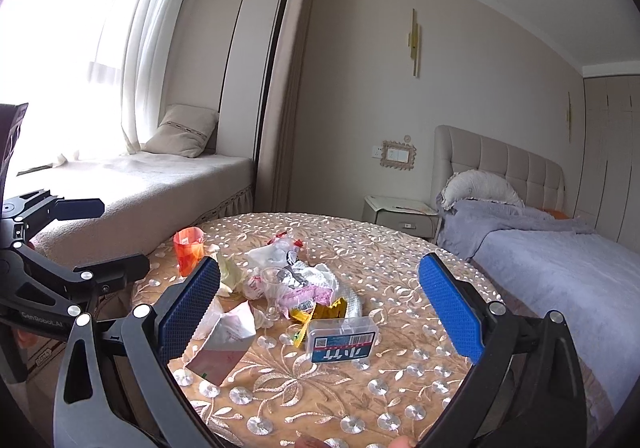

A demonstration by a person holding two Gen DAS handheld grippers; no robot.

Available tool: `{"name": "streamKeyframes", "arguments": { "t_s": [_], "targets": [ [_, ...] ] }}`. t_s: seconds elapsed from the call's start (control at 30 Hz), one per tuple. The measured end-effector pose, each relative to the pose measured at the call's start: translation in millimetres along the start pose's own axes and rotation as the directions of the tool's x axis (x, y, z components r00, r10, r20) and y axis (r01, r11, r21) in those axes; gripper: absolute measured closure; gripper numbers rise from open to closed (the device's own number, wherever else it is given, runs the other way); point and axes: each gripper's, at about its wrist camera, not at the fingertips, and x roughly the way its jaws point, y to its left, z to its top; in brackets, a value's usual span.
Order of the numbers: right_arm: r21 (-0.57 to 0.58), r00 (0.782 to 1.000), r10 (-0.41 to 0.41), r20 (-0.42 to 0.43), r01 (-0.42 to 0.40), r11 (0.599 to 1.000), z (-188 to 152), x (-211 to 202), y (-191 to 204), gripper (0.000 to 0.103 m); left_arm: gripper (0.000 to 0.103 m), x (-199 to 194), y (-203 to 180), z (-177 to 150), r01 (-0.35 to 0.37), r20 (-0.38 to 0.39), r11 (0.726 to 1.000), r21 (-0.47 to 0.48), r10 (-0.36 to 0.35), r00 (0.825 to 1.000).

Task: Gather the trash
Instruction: 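Move both tools toward the trash pile on the table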

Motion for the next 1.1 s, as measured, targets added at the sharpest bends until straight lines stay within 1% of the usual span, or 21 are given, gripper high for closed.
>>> {"name": "streamKeyframes", "arguments": {
  "t_s": [0.1, 0.17, 0.23, 0.3, 0.33, 0.4, 0.43, 0.47, 0.53, 0.57, 0.6, 0.7, 0.77, 0.8, 0.87, 0.9, 0.93, 0.97, 1.03, 1.07, 1.1],
  "targets": [
    [-0.008, 0.999, -0.028, -0.019, 0.028, 1.000, -5, 10, 0, 0.004, 0.004, 7, 11, -4, -0.016, -0.012, 0.999, -0.036, 0.016, 1.000],
    [-0.027, 0.999, -0.044, -0.016, 0.043, 0.999, -10, 14, 5, 0.004, 0.004, 8, 12, -6, -0.036, -0.014, 0.998, -0.050, 0.035, 0.999],
    [-0.045, 1.000, -0.029, -0.007, 0.029, 0.999, -13, 18, 11, 0.004, 0.004, 12, 16, -9, -0.051, -0.014, 0.997, -0.066, 0.050, 0.999],
    [-0.037, 1.000, 0.023, 0.001, -0.023, 0.999, -16, 23, 14, 0.004, 0.004, 16, 20, -13, -0.052, -0.013, 0.995, -0.088, 0.051, 0.999],
    [-0.026, 0.998, 0.061, 0.000, -0.061, 0.998, -16, 26, 14, 0.004, 0.004, 19, 21, -15, -0.046, -0.013, 0.994, -0.098, 0.045, 0.999],
    [-0.003, 0.986, 0.167, 0.004, -0.167, 0.986, -18, 35, 14, 0.004, 0.004, 26, 24, -20, -0.060, -0.021, 0.992, -0.107, 0.058, 0.998],
    [-0.005, 0.980, 0.200, -0.015, -0.200, 0.980, -22, 37, 14, 0.004, 0.004, 30, 25, -22, -0.073, -0.030, 0.992, -0.106, 0.070, 0.997],
    [-0.010, 0.979, 0.198, -0.046, -0.198, 0.980, -22, 44, 16, 0.004, 0.004, 34, 25, -26, -0.091, -0.039, 0.991, -0.103, 0.087, 0.995],
    [-0.020, 0.981, 0.180, -0.066, -0.182, 0.983, -26, 54, 17, 0.004, 0.004, 43, 27, -29, -0.137, -0.050, 0.986, -0.094, 0.132, 0.990],
    [-0.015, 0.980, 0.186, -0.076, -0.187, 0.982, -28, 58, 18, 0.004, 0.004, 47, 28, -30, -0.143, -0.054, 0.986, -0.082, 0.139, 0.989],
    [-0.002, 0.977, 0.196, -0.087, -0.197, 0.980, -29, 62, 18, 0.004, 0.004, 51, 28, -32, -0.142, -0.061, 0.987, -0.078, 0.137, 0.989],
    [0.034, 0.971, 0.218, -0.098, -0.215, 0.976, -30, 75, 17, 0.004, 0.004, 63, 34, -35, -0.097, -0.079, 0.990, -0.100, 0.090, 0.993],
    [0.035, 0.973, 0.206, -0.107, -0.204, 0.978, -31, 81, 19, 0.004, 0.004, 74, 41, -36, -0.103, -0.116, 0.985, -0.139, 0.087, 0.989],
    [0.028, 0.973, 0.197, -0.122, -0.195, 0.980, -31, 84, 21, 0.004, 0.004, 80, 46, -37, -0.122, -0.135, 0.981, -0.152, 0.102, 0.986],
    [0.014, 0.974, 0.183, -0.135, -0.182, 0.983, -31, 92, 25, 0.004, 0.004, 89, 50, -36, -0.194, -0.150, 0.970, -0.148, 0.172, 0.974],
    [0.009, 0.972, 0.192, -0.138, -0.193, 0.981, -31, 96, 26, 0.004, 0.004, 93, 53, -36, -0.217, -0.155, 0.964, -0.155, 0.193, 0.969],
    [0.010, 0.971, 0.192, -0.141, -0.192, 0.981, -30, 99, 28, 0.004, 0.004, 99, 57, -35, -0.221, -0.162, 0.961, -0.168, 0.194, 0.968],
    [0.017, 0.972, 0.186, -0.144, -0.185, 0.982, -29, 104, 29, 0.004, 0.004, 103, 61, -34, -0.209, -0.163, 0.960, -0.188, 0.180, 0.970],
    [0.041, 0.967, 0.207, -0.151, -0.203, 0.978, -27, 114, 28, 0.004, 0.004, 113, 67, -32, -0.177, -0.167, 0.959, -0.221, 0.141, 0.976],
    [0.044, 0.966, 0.203, -0.162, -0.198, 0.979, -27, 121, 29, 0.004, 0.004, 117, 69, -31, -0.183, -0.167, 0.958, -0.222, 0.148, 0.975],
    [0.040, 0.964, 0.200, -0.173, -0.197, 0.980, -28, 128, 30, 0.004, 0.004, 122, 69, -29, -0.204, -0.171, 0.956, -0.211, 0.169, 0.971]
  ]
}}
